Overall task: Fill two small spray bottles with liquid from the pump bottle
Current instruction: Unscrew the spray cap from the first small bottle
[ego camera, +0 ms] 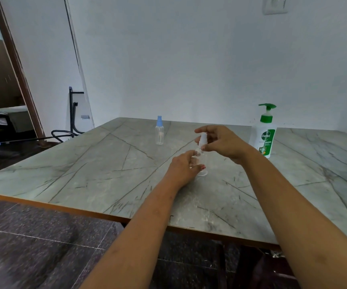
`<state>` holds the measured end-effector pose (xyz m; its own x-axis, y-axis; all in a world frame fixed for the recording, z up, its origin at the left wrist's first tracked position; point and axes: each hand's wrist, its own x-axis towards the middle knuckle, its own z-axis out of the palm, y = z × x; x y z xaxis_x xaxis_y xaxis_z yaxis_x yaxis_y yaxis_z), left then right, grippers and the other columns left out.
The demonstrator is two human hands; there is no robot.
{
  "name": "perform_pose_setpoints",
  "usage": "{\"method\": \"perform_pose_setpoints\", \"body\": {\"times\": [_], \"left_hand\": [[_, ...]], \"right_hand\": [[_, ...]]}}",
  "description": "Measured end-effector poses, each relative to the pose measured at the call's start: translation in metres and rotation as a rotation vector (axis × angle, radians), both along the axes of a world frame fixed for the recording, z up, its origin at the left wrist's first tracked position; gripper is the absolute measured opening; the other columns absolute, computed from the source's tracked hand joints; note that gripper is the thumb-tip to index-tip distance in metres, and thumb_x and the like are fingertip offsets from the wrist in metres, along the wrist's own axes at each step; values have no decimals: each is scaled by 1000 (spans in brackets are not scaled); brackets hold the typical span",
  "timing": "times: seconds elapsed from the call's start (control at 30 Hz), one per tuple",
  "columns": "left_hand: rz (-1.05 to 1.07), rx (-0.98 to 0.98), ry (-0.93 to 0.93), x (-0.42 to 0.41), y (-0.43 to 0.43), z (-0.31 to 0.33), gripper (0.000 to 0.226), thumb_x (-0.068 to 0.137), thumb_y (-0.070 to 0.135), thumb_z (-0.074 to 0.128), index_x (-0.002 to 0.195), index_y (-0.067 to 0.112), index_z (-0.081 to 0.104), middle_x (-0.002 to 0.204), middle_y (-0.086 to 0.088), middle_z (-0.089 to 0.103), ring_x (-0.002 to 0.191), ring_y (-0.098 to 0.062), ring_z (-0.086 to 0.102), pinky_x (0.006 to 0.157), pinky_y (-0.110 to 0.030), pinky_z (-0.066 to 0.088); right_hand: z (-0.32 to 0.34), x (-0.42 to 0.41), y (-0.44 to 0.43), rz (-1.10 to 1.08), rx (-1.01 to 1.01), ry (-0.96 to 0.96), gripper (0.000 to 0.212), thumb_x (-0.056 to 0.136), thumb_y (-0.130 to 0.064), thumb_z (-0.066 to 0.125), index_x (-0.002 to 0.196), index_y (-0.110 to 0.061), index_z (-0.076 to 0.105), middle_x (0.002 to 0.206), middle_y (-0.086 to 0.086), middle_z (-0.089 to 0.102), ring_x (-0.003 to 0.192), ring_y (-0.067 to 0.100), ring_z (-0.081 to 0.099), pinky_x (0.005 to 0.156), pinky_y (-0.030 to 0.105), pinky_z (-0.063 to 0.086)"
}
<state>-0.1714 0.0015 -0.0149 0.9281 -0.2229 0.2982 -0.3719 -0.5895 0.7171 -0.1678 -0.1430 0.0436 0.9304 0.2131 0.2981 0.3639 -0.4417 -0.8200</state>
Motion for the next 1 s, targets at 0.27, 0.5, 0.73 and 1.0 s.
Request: {"method": "perform_pose_setpoints", "body": {"times": [0.27, 0.5, 0.73, 1.0], "left_hand": [[4, -8, 7, -1, 0, -1, 44, 88, 28, 63, 128, 17, 50, 126, -7, 58, 111, -19, 57, 97, -28, 42], [18, -2, 9, 0, 0, 0, 41, 87, 28, 64, 124, 19, 53, 122, -6, 61, 105, -18, 60, 94, -29, 45], [20, -1, 9, -1, 0, 1, 43, 87, 27, 64, 127, 18, 51, 123, -6, 61, 107, -19, 60, 98, -30, 44], [28, 22, 22, -1, -2, 1, 45, 88, 27, 63, 129, 16, 49, 128, -6, 59, 111, -20, 58, 101, -32, 43]], "right_hand": [[-3, 4, 4, -243, -113, -146, 43, 75, -37, 77, 109, -19, 58, 95, -2, 57, 84, 9, 54, 71, 19, 43], [8, 0, 1, -117, -115, -100, 31, 79, -2, 71, 107, -14, 64, 87, 1, 62, 80, 10, 58, 74, 22, 48], [9, 0, 5, -167, -122, -127, 30, 86, -28, 68, 112, -17, 60, 107, 1, 59, 99, 15, 56, 80, 23, 45], [11, -2, 7, -180, -216, -199, 18, 83, -7, 67, 100, -13, 68, 98, 2, 65, 92, 15, 61, 78, 20, 48]]}}
